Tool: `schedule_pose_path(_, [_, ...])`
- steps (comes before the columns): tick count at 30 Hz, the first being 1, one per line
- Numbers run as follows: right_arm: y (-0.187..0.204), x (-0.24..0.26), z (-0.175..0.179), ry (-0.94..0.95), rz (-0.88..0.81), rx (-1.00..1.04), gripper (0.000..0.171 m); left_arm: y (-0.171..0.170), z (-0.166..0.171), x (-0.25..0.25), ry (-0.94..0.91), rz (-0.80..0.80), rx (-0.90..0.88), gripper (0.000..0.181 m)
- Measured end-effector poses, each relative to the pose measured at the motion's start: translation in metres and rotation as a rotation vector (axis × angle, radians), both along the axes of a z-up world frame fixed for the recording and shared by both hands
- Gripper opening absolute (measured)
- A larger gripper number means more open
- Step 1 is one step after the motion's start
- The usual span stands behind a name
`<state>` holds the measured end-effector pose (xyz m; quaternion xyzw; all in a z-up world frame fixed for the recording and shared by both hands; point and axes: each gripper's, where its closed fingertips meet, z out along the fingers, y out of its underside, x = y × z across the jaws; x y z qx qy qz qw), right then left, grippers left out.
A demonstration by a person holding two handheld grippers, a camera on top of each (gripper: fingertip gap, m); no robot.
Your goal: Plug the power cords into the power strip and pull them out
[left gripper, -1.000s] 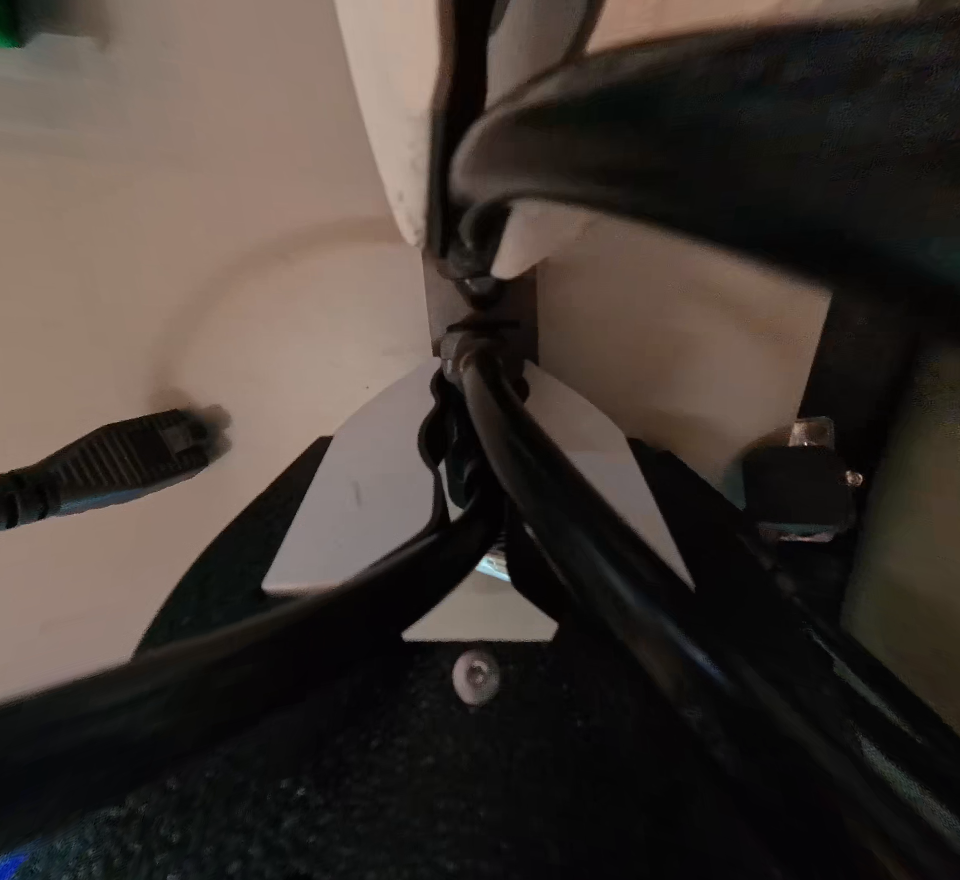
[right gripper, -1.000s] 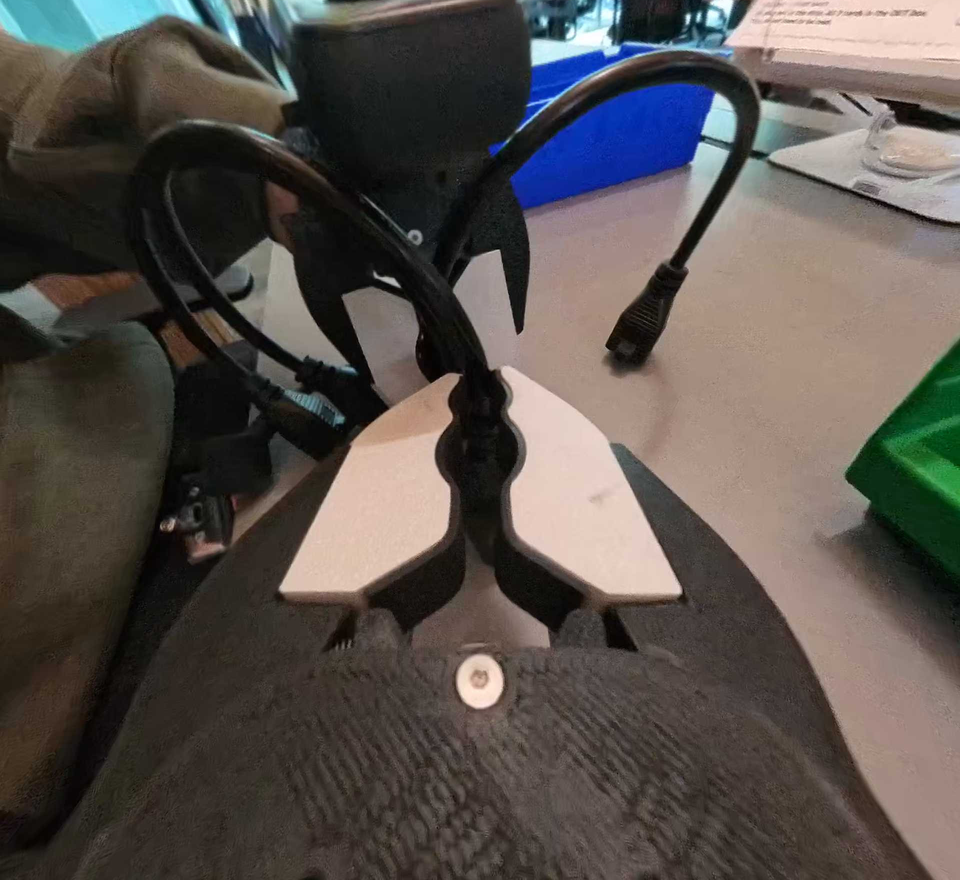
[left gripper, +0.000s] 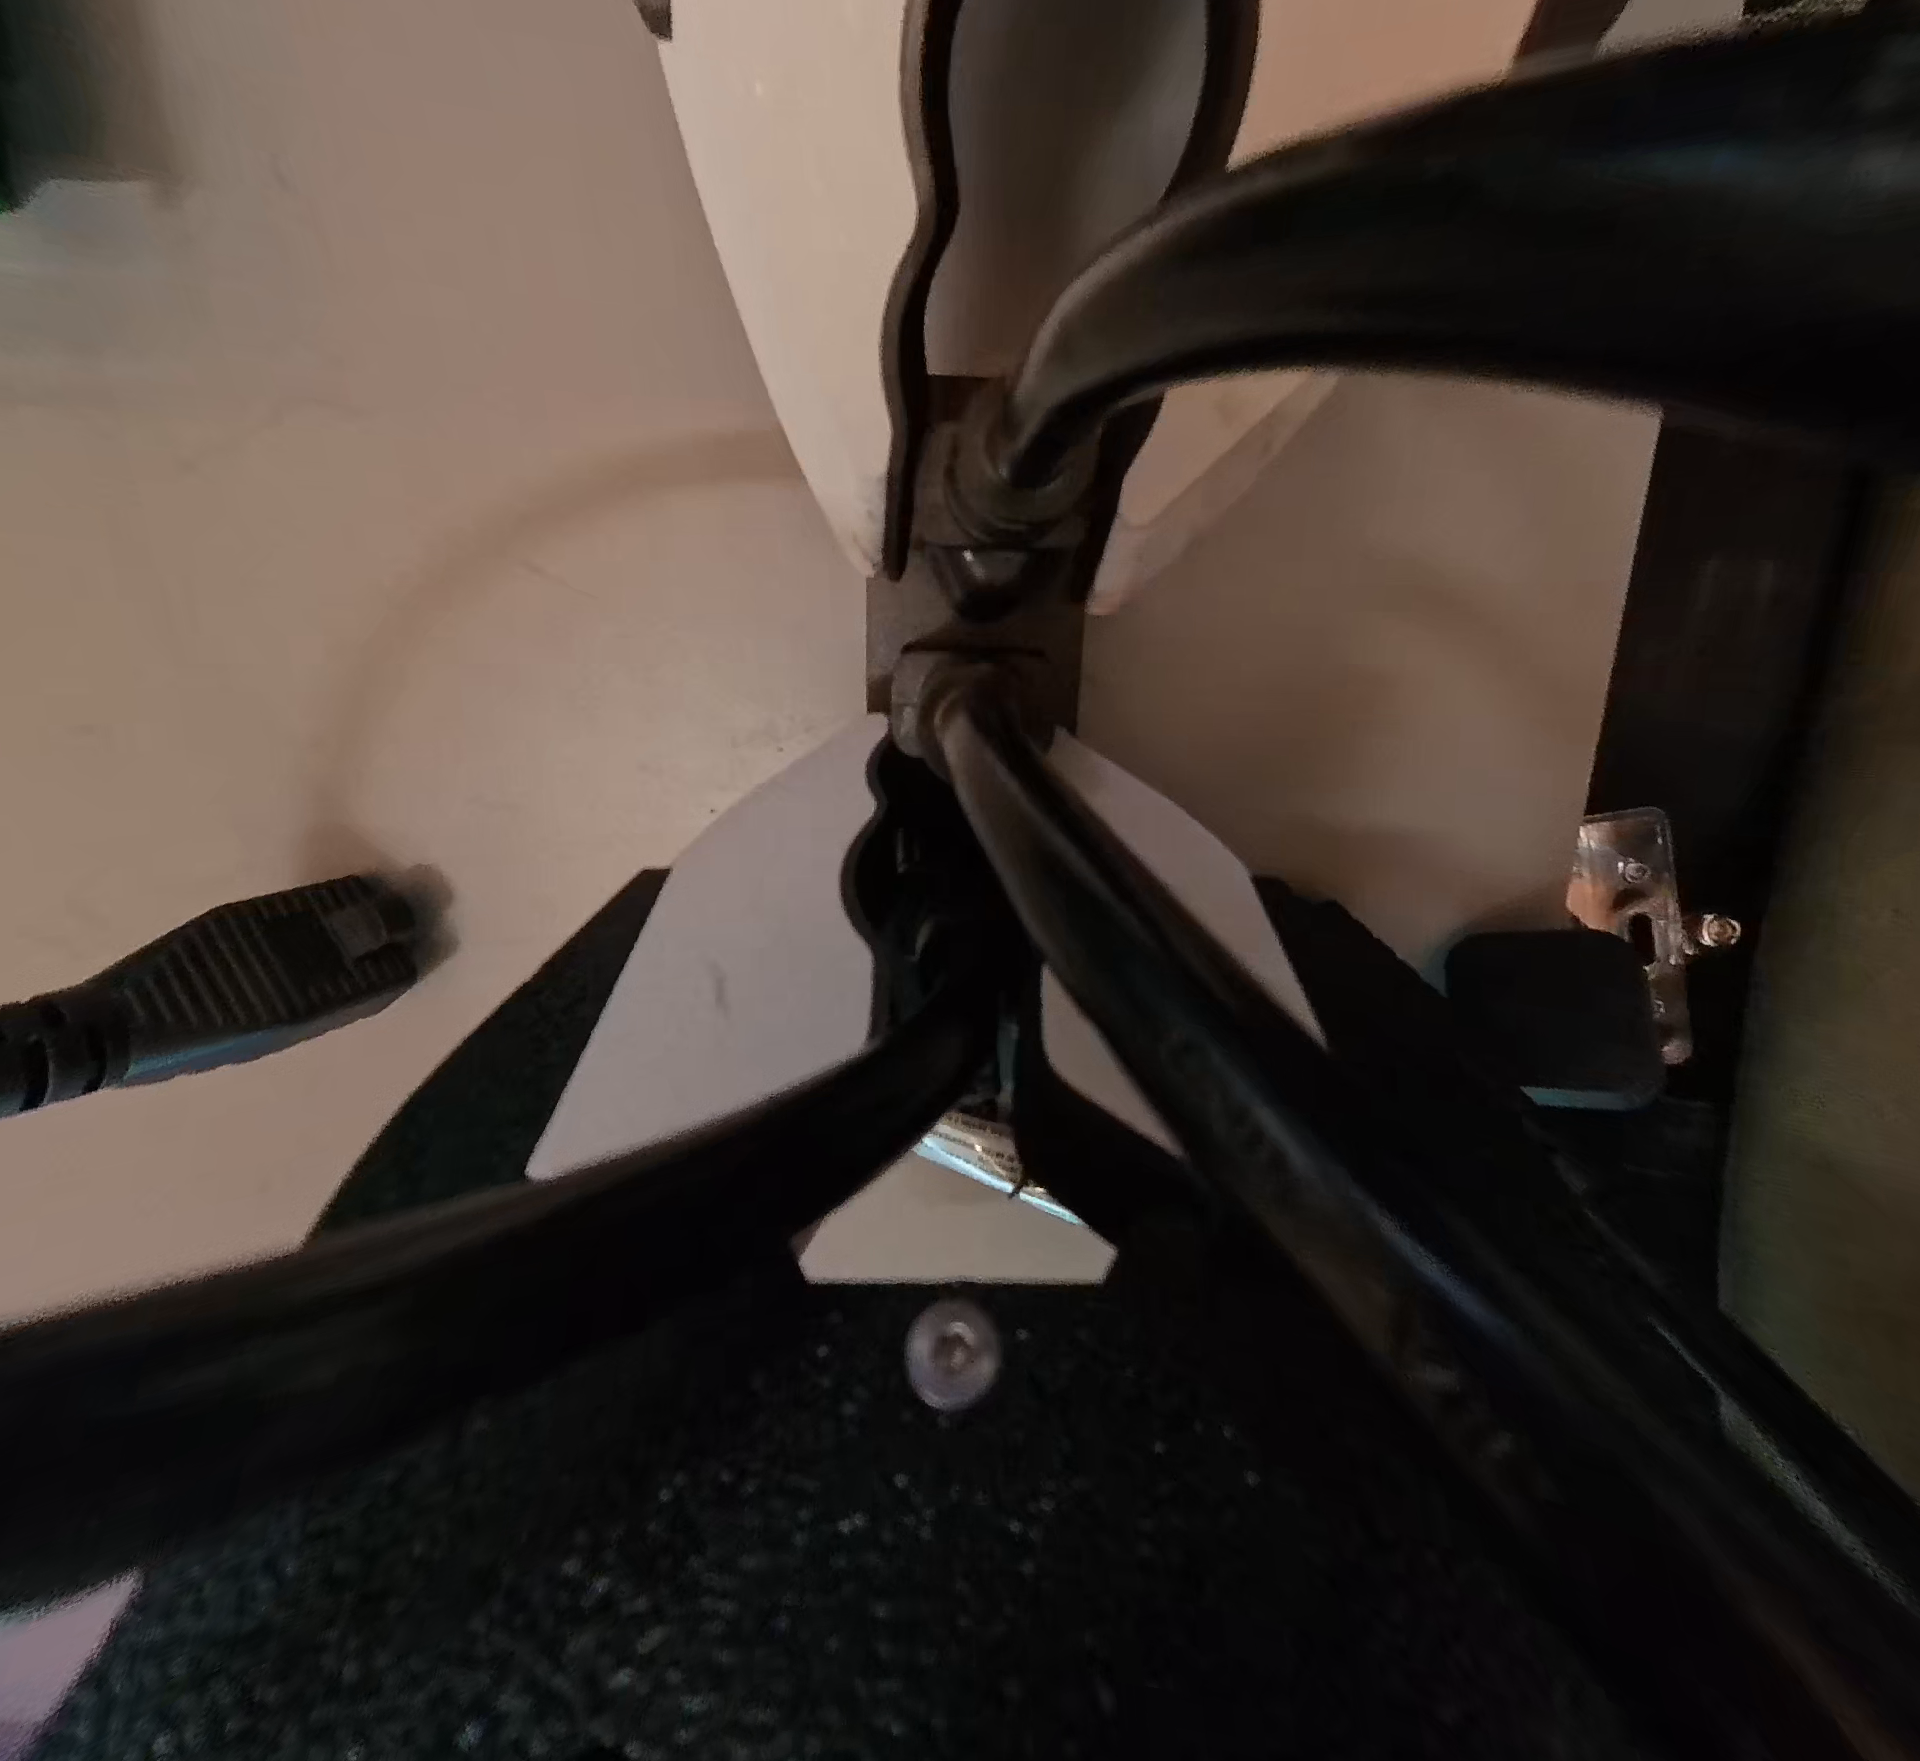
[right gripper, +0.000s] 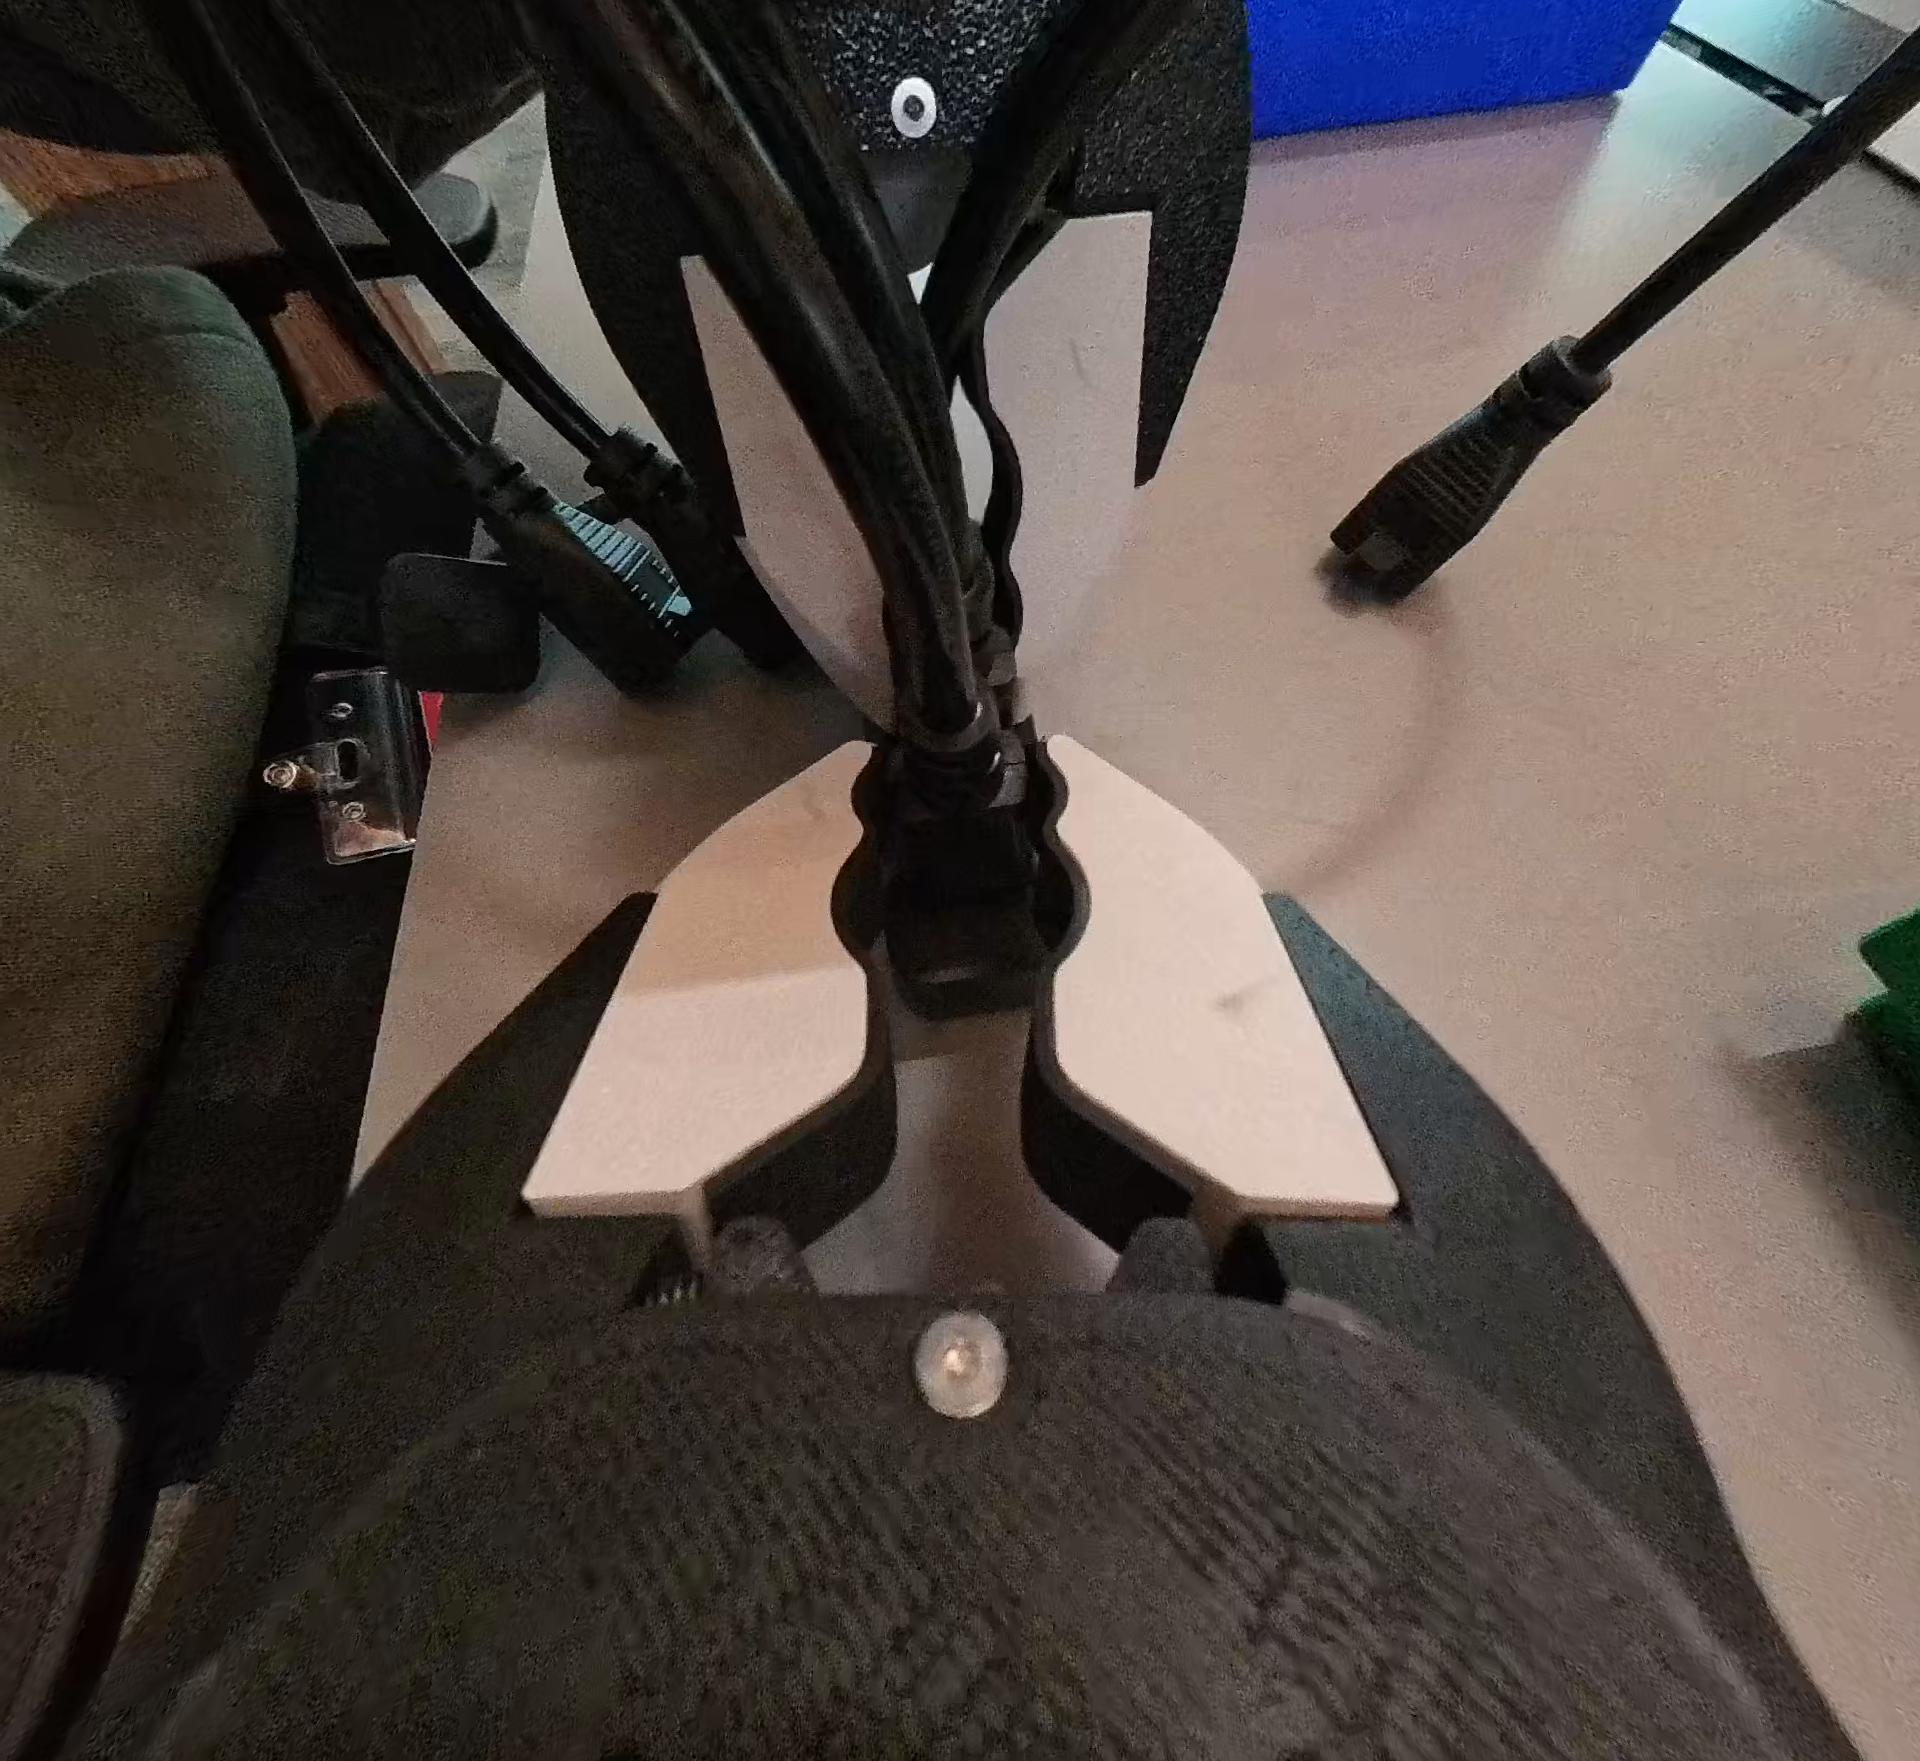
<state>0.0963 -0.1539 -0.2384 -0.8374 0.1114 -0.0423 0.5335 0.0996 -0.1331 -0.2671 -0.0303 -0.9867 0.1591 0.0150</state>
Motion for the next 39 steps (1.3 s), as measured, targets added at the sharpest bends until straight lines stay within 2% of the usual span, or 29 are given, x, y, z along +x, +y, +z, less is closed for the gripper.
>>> schedule_pose_path(5, [-0.001, 0.007, 0.001, 0.163, -0.041, 0.066, 0.025, -0.001, 0.000, 0.001, 0.000, 0.045, -0.006, 0.017])
schedule_pose_path(11, [-0.001, 0.003, 0.000, 0.018, -0.062, -0.061, 0.024, 0.000, 0.000, -0.001, 0.002, 0.033, -0.009, 0.017])
schedule_pose_path(14, [-0.001, 0.009, 0.001, 0.088, -0.099, 0.020, 0.024, 0.000, 0.000, 0.002, -0.009, 0.066, -0.008, 0.018])
schedule_pose_path(17, [0.000, 0.000, 0.000, -0.091, -0.067, -0.087, 0.024, 0.000, 0.000, -0.002, 0.011, 0.046, -0.012, 0.017])
schedule_pose_path(19, [-0.003, 0.004, 0.000, -0.048, -0.096, -0.084, 0.024, -0.002, 0.000, 0.000, 0.011, 0.071, -0.024, 0.017])
schedule_pose_path(22, [-0.004, 0.010, 0.003, 0.009, -0.120, 0.028, 0.024, -0.004, 0.000, 0.004, 0.002, 0.111, -0.030, 0.017])
schedule_pose_path(25, [-0.004, 0.003, 0.002, -0.084, -0.081, -0.040, 0.024, -0.004, 0.001, -0.001, 0.018, 0.071, -0.037, 0.017])
schedule_pose_path(29, [-0.009, 0.016, 0.002, 0.065, -0.147, 0.043, 0.024, -0.008, 0.000, 0.007, -0.005, 0.130, -0.038, 0.017])
schedule_pose_path(35, [-0.010, 0.004, 0.004, -0.128, -0.034, -0.098, 0.024, -0.008, 0.002, 0.000, 0.030, 0.081, -0.066, 0.017])
schedule_pose_path(39, [-0.015, 0.007, -0.001, 0.018, -0.072, -0.088, 0.025, -0.011, 0.000, 0.003, -0.015, 0.091, -0.028, 0.017])
